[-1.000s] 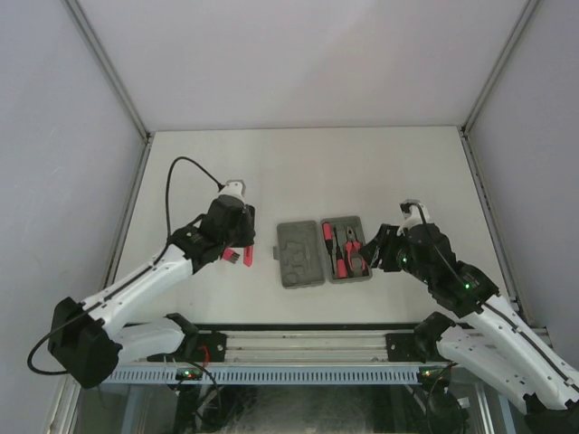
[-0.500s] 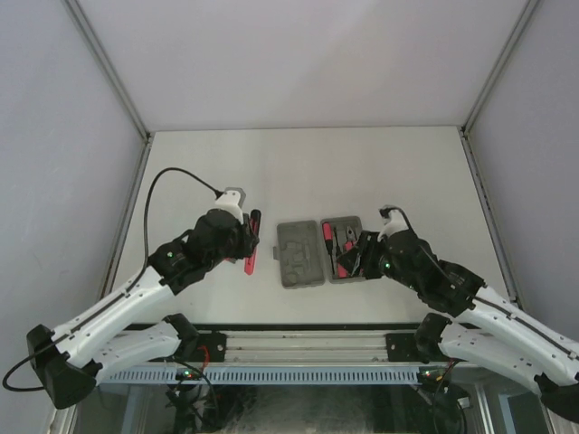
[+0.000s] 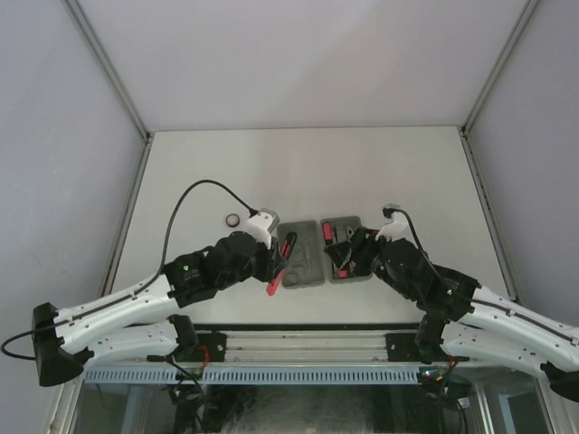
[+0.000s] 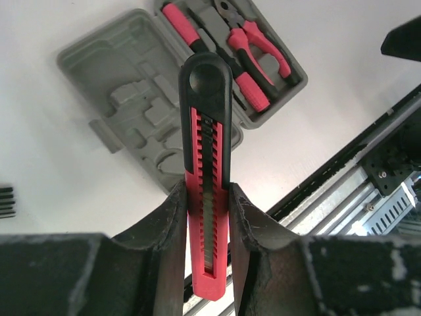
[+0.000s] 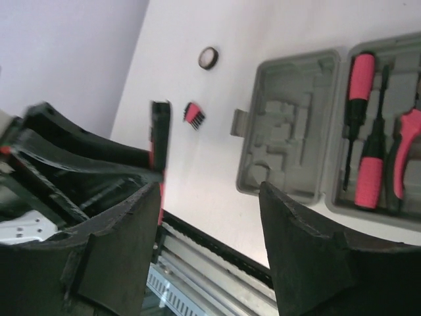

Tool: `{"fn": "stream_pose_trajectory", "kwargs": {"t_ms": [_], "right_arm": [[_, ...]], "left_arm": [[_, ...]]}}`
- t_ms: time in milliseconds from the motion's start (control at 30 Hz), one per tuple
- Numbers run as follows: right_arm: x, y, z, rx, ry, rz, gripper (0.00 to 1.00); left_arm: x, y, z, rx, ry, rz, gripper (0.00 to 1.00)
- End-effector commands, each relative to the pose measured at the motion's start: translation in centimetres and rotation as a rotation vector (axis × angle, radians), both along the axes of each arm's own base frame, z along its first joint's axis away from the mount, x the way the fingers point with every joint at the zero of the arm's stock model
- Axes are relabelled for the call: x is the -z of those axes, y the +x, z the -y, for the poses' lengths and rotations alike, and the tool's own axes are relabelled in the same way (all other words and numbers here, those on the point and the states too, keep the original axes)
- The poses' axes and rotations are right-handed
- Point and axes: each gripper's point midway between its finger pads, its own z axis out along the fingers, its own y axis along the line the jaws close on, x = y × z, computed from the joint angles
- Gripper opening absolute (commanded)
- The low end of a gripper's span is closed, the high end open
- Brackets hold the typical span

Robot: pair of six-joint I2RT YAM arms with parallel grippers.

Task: Sort the tools into containers
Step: Pick up the utility knife at the center of the board.

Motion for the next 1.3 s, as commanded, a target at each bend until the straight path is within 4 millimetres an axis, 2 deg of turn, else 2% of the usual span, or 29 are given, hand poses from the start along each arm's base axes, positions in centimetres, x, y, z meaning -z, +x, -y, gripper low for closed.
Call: {"fn": "stream_pose_trajectory", "kwargs": {"t_ms": [0, 300, 700, 967, 1267], "right_arm": [[-3.2, 1.1, -1.0, 0.0, 0.125, 0.077, 0.6], [-3.4, 1.6, -3.4, -0.169, 0.221, 0.013, 0.59], [-0.2, 1.9, -4.7, -0.206, 0.193, -0.127, 0.56], [1.0, 1.8, -5.5, -0.23, 0.191, -0.185, 0.44], [0.9, 1.5, -5.1, -0.225, 0.184, -0.186, 0.26]], "left_arm": [[-0.8, -0.4, 2.7, 0.098, -0.058, 0.043, 0.0], [-0.7, -1.0, 4.3, 0.187, -0.025, 0.067, 0.0], [-1.1, -1.7, 5.8, 0.241, -0.028, 0.07, 0.0], [-1.8, -2.7, 6.4, 0.27, -0.023, 0.092, 0.0], [-2.4, -2.8, 6.8, 0.265, -0.002, 0.106, 0.0]]}}
